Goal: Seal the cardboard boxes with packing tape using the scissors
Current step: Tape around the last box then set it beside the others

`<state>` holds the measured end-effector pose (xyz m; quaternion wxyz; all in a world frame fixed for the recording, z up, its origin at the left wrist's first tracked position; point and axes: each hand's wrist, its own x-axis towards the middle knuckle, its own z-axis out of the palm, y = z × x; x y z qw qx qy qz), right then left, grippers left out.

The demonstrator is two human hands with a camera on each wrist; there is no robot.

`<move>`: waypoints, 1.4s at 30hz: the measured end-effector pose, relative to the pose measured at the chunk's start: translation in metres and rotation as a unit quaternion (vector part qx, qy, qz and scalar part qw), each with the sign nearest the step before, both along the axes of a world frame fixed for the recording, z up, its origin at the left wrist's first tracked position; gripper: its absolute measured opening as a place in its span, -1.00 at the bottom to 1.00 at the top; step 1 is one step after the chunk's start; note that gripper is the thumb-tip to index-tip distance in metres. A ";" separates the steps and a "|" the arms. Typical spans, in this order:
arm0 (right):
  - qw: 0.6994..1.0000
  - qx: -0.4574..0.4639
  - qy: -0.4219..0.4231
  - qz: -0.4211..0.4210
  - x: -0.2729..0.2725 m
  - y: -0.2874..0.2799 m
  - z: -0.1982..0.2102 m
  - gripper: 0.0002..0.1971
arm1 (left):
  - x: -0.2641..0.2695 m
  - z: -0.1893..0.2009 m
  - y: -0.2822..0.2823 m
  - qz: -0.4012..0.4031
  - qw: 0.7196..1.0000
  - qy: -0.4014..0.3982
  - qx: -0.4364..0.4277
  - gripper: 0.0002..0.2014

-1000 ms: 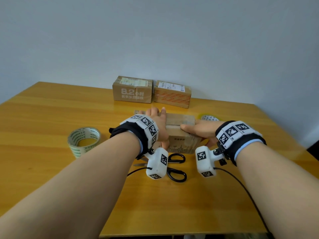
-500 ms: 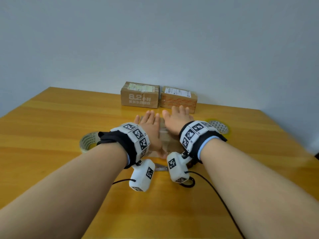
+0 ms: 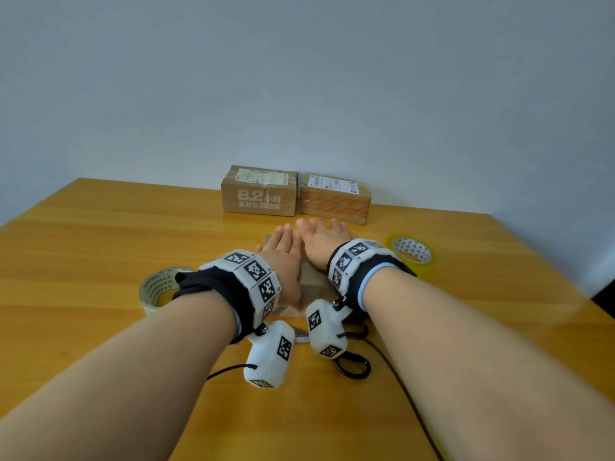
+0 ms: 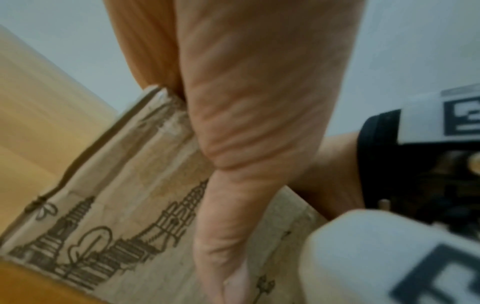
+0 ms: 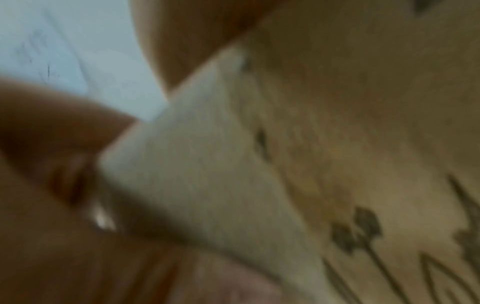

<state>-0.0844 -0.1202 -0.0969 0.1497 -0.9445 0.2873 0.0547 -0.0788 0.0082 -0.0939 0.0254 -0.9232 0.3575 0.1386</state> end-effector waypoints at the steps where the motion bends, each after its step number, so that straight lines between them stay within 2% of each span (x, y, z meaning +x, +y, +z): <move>1: 1.000 -0.007 0.007 -0.015 -0.003 -0.006 -0.001 -0.26 | 0.000 0.000 0.000 -0.004 1.000 -0.004 0.002 0.26; 5: 0.997 -0.058 0.027 -0.042 -0.017 -0.018 -0.009 -0.19 | -0.002 0.002 0.001 -0.023 1.000 -0.017 0.009 0.24; 10: 0.997 0.008 0.031 -0.065 -0.010 -0.031 -0.004 -0.25 | -0.002 0.003 0.001 -0.027 1.000 -0.002 0.011 0.26; 14: 0.998 -0.024 0.013 -0.063 -0.020 -0.048 -0.015 -0.15 | -0.001 0.002 0.001 -0.026 1.000 -0.001 0.008 0.29; 18: 0.997 0.036 -0.042 -0.059 -0.028 -0.058 -0.010 -0.25 | -0.003 0.003 0.001 -0.021 1.000 0.000 0.013 0.29; 22: 0.995 0.048 -0.056 -0.070 -0.042 -0.065 -0.013 -0.34 | -0.005 0.006 0.000 -0.013 1.000 0.017 0.015 0.27; 25: 0.979 0.122 -0.134 -0.099 -0.052 -0.068 -0.005 -0.34 | -0.006 0.008 0.000 -0.013 1.000 0.024 0.011 0.25; 27: 0.967 0.168 -0.140 -0.130 -0.061 -0.073 -0.004 -0.33 | -0.005 0.007 0.002 -0.012 0.999 0.029 -0.006 0.24; 30: 0.947 0.248 -0.113 -0.169 -0.076 -0.067 -0.008 -0.15 | -0.005 0.002 0.007 -0.014 0.997 0.035 -0.064 0.20; 32: 0.940 0.272 -0.132 -0.155 -0.077 -0.066 -0.010 0.10 | -0.005 -0.003 0.012 -0.006 0.992 0.044 -0.121 0.18; 33: 0.937 0.284 -0.148 -0.139 -0.076 -0.070 -0.009 0.15 | -0.005 -0.004 0.015 -0.002 0.988 0.054 -0.147 0.19; 36: 0.942 0.262 -0.191 -0.084 -0.084 -0.050 0.036 -0.25 | -0.008 0.000 0.024 0.014 0.973 0.107 -0.203 0.29; 39: 0.957 0.194 -0.212 -0.047 -0.087 -0.030 0.086 -0.48 | -0.019 0.011 0.024 0.036 0.964 0.156 -0.213 0.32; 41: 0.972 0.115 -0.205 -0.029 -0.086 -0.015 0.111 -0.58 | -0.031 0.030 0.016 0.016 0.963 0.142 -0.229 0.32; 42: 0.977 0.082 -0.196 -0.022 -0.085 -0.005 0.121 -0.60 | -0.039 0.044 0.012 -0.007 0.953 0.144 -0.267 0.31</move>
